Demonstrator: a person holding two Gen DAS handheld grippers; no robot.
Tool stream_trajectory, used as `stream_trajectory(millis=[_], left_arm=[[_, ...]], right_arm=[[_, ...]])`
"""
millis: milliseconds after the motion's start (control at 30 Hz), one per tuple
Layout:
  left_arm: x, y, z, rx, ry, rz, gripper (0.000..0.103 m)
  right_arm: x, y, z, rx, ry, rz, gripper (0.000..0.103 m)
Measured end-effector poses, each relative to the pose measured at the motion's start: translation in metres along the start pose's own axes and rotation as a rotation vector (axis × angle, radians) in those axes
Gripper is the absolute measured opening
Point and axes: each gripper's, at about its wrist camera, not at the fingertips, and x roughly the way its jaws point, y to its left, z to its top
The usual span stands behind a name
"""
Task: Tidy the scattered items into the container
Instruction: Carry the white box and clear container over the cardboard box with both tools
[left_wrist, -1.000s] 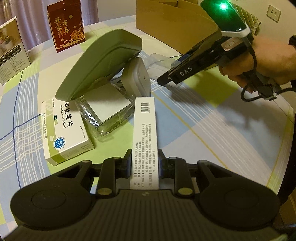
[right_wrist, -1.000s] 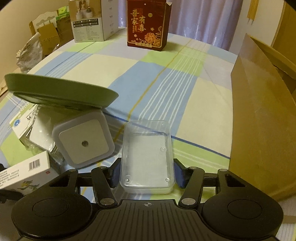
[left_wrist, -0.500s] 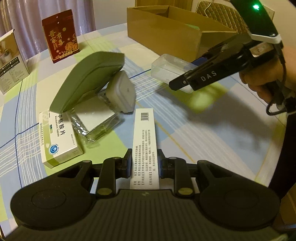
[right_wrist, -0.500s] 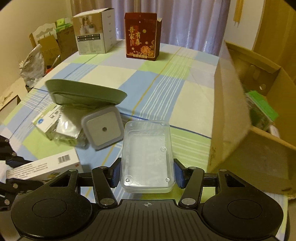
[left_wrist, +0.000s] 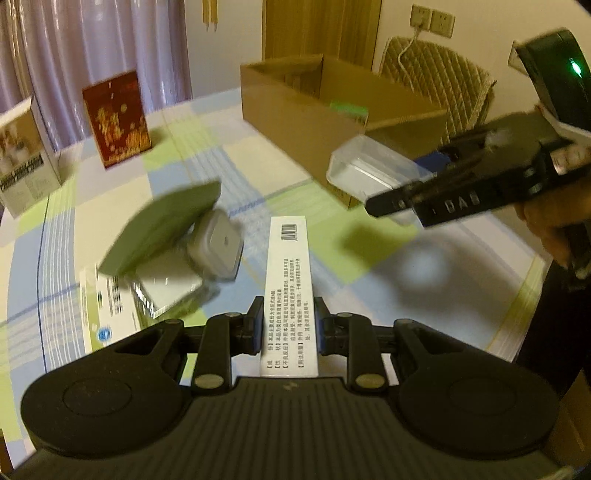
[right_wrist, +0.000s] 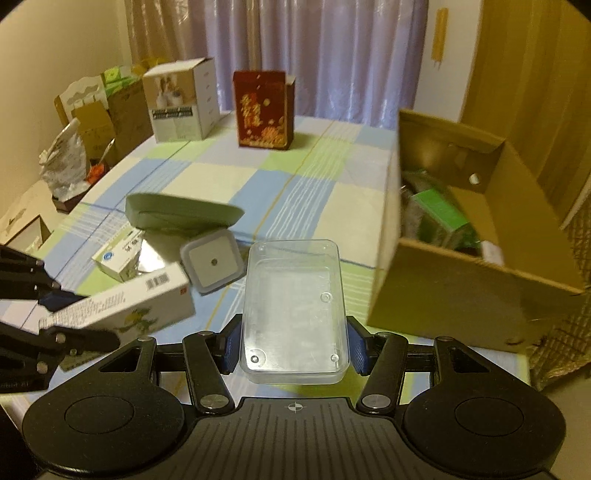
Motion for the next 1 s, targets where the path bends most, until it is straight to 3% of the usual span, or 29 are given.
stream_trajectory(millis=[300,600,800,1000], left_arm=[[-0.01,-0.027,0.059,-0.012,-0.067,-0.017,0.021],[0.02,-0.058,0.119,0.023,-0.097,-0.047,0.021],[0.061,-0.076,0.15,0.061,-0.069,-0.054,0.021],[0.095,-0.08,0.166,0.112,0.014,-0.023,0.021]], right_arm=[[-0.041,-0.04,0.02,0.049,-0.047,-0.078,0.058],[-0.05,-0.098,0.034,0.087,-0.072,-0.145,0.058],[-0.041,-0.137,0.037,0.113,-0.073,-0.181,0.058],[-0.027,-0.16,0.036,0.124,-0.07,-0.182,0.058]])
